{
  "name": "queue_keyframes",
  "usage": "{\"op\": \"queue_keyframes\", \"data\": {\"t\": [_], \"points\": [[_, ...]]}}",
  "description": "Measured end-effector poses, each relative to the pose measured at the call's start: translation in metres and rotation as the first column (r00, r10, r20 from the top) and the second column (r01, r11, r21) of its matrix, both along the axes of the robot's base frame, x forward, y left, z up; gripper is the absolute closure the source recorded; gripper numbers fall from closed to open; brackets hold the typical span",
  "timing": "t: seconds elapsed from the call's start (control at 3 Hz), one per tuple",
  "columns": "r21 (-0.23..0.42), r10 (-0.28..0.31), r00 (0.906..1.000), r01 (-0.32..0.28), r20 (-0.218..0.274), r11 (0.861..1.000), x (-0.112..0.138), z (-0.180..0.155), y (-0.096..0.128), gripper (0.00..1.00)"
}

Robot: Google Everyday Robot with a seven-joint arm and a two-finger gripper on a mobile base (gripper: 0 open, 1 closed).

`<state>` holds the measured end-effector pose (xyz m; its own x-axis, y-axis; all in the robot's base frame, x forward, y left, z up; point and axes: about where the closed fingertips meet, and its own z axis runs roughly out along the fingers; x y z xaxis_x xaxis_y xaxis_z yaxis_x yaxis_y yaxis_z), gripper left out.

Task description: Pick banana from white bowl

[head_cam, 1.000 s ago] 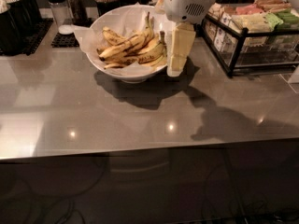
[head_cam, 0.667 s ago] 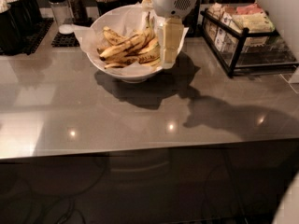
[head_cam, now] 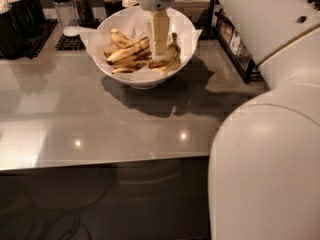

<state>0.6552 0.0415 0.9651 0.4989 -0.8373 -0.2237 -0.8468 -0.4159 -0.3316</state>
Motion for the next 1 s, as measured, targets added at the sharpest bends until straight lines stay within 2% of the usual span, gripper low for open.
{"op": "queue_keyframes", "data": {"t": [0.33, 0.67, 1.0], "points": [[0.027, 0.033, 0.9991, -0.032, -0.028, 0.999, 0.012, -0.017, 0.021, 0.0], [0.064, 0.037, 0.9968, -0.033, -0.071, 0.997, 0.014, -0.036, 0.034, 0.0], [0.066, 0.023, 0.992, -0.015, -0.124, 0.998, 0.004, -0.057, 0.032, 0.0]]}}
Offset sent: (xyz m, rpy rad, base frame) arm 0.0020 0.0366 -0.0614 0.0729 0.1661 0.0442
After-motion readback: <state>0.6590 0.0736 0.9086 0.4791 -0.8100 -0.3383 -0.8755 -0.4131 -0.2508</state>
